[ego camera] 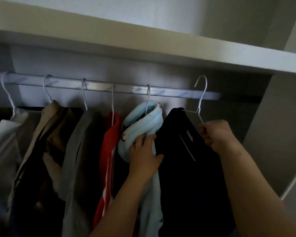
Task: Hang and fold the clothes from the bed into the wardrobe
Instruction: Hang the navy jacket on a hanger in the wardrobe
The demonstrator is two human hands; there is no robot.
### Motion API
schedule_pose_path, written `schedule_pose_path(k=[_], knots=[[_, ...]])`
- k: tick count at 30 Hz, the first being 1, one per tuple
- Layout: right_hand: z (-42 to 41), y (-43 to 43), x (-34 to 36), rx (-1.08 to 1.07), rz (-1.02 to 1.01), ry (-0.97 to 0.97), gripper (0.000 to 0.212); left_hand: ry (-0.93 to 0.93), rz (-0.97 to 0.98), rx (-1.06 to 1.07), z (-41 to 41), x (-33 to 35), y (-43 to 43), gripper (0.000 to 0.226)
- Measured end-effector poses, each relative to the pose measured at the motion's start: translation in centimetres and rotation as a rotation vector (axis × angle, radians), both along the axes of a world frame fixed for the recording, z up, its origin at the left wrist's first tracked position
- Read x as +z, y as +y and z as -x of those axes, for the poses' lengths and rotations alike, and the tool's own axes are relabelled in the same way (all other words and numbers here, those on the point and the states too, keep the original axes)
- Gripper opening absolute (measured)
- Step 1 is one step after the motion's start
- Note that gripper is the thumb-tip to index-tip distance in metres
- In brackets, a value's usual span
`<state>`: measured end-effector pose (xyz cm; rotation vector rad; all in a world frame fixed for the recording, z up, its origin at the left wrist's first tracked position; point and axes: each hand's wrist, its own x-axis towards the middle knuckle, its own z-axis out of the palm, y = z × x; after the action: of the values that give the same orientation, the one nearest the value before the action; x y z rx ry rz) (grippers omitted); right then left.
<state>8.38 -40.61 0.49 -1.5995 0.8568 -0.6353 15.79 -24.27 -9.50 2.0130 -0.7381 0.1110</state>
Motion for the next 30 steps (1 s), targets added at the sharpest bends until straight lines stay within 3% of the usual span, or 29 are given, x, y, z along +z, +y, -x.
schedule_pose_path(k=[9, 15, 19, 24, 30], knots=[[-5.0, -3.3, -3.8, 0.090, 0.003, 0.175, 0.027, -0.037, 0.012, 0.010, -0.2, -0.7, -2.4, 0.061], [-5.3, -3.3, -5.0, 0.076, 0.044, 0.101, 0.017, -0.050, 0.029, -0.064, -0.5, -0.7, -2.3, 0.058], [-5.1, -1.5, -5.2, 0.038, 0.088, 0.022, 0.021, -0.049, 0.008, -0.129, -0.5, -0.6, -2.3, 0.063], [-3.3, 1.0, -4.9, -0.004, 0.370, 0.033, 0.036, -0.038, -0.021, -0.136, 0.0, -1.4, -1.6, 0.072], [0.4, 5.9, -6.8, -0.148, 0.715, 0.059, 0.031, -0.024, 0.101, -0.126, 1.5, -2.2, 0.7, 0.064]])
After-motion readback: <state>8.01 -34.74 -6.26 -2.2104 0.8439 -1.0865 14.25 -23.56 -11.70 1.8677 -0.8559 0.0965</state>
